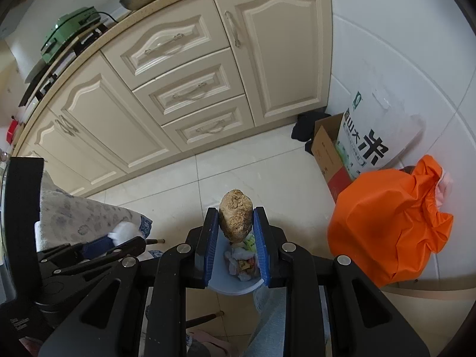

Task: Collect trash
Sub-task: 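Carry the white bag and bread lump over the blue bin with both tools, then open the left tool to drop the white bag while the right tool releases the bread lump, then move both open tools back from the bin to the table, then grasp the second bread lump with the left tool while the right tool grasps the green-white packet, then lift the bread lump with the left tool while the right tool lifts the green-white packet, then carry the bread lump and green-white packet over the blue bin with both tools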

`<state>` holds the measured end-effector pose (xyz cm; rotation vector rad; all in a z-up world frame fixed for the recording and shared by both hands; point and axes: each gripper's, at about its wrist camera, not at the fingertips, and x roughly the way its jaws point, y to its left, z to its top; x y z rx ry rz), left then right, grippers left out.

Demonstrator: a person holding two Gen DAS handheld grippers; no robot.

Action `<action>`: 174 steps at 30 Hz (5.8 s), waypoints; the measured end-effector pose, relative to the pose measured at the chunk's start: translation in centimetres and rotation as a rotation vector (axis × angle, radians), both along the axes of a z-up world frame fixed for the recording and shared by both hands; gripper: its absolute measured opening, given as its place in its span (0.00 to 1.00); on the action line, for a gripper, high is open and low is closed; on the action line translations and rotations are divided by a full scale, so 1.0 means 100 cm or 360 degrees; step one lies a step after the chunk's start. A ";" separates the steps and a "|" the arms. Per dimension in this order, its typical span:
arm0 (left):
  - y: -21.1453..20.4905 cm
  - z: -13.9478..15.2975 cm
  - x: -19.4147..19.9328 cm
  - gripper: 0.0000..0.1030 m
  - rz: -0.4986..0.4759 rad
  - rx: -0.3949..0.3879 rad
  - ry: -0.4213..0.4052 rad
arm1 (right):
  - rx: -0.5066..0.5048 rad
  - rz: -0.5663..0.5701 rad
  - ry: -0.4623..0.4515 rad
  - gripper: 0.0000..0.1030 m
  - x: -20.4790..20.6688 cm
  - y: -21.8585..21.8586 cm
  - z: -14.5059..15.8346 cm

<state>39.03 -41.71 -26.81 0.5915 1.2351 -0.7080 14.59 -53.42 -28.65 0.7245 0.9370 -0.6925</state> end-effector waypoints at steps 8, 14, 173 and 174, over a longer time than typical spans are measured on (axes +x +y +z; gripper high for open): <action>-0.010 -0.008 -0.002 0.65 -0.0001 0.0037 -0.0031 | 0.0060 0.0007 0.0033 0.24 -0.001 -0.003 -0.012; 0.015 0.010 -0.021 0.73 0.0019 0.0023 -0.0065 | 0.0090 0.0087 0.0038 0.24 0.012 0.005 -0.013; 0.430 0.163 0.054 0.25 0.0649 -0.0465 -0.0354 | -0.0269 0.1116 -0.0521 0.07 0.221 0.294 0.107; 0.420 0.164 0.049 0.25 0.0625 -0.0465 -0.0350 | -0.0273 0.1079 -0.0522 0.07 0.210 0.282 0.108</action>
